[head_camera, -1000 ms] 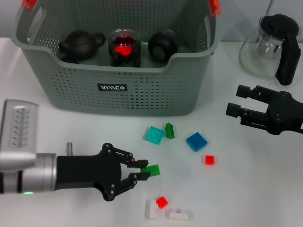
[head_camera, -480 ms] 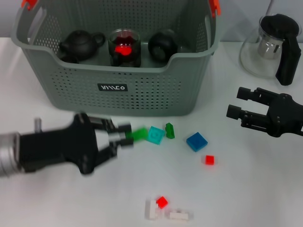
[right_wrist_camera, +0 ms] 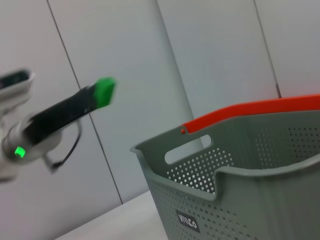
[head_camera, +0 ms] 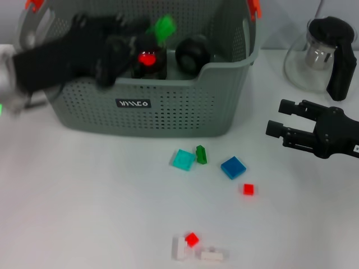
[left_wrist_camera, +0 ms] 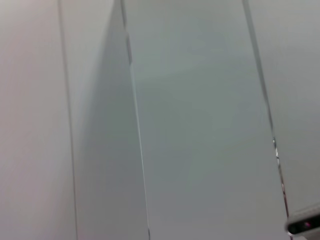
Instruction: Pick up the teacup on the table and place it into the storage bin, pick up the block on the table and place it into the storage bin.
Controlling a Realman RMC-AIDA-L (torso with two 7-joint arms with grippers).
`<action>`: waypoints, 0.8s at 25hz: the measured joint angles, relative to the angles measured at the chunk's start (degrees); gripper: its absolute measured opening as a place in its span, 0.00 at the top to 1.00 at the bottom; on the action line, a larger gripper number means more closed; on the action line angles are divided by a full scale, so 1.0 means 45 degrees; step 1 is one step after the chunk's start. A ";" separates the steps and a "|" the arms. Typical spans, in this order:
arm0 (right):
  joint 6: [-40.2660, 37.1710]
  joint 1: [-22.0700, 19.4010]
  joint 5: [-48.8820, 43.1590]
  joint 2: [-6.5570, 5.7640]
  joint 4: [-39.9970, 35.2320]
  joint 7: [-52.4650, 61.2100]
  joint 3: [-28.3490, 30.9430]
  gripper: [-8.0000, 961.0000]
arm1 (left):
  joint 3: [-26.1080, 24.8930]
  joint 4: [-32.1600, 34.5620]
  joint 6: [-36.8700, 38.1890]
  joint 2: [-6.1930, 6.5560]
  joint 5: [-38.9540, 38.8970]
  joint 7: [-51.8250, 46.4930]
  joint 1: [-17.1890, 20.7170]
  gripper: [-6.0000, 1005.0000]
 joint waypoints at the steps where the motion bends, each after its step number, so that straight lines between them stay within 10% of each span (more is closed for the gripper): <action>1: 0.0002 -0.0002 -0.0004 0.0000 0.0003 -0.0005 -0.0005 0.16 | 0.0275 0.0370 -0.0378 0.0066 0.0024 -0.1034 -0.0324 0.79; 11: 0.0151 -0.0040 -0.0021 0.0083 0.0040 -0.0020 -0.0119 0.16 | 0.4689 0.3466 -0.6978 0.0901 0.1080 -0.8060 -0.2014 0.78; 20: 0.0284 0.0005 -0.0103 0.0115 0.0043 -0.0050 -0.0088 0.16 | 0.7436 0.3043 -1.0558 0.0726 0.8235 -1.2451 -0.3669 0.78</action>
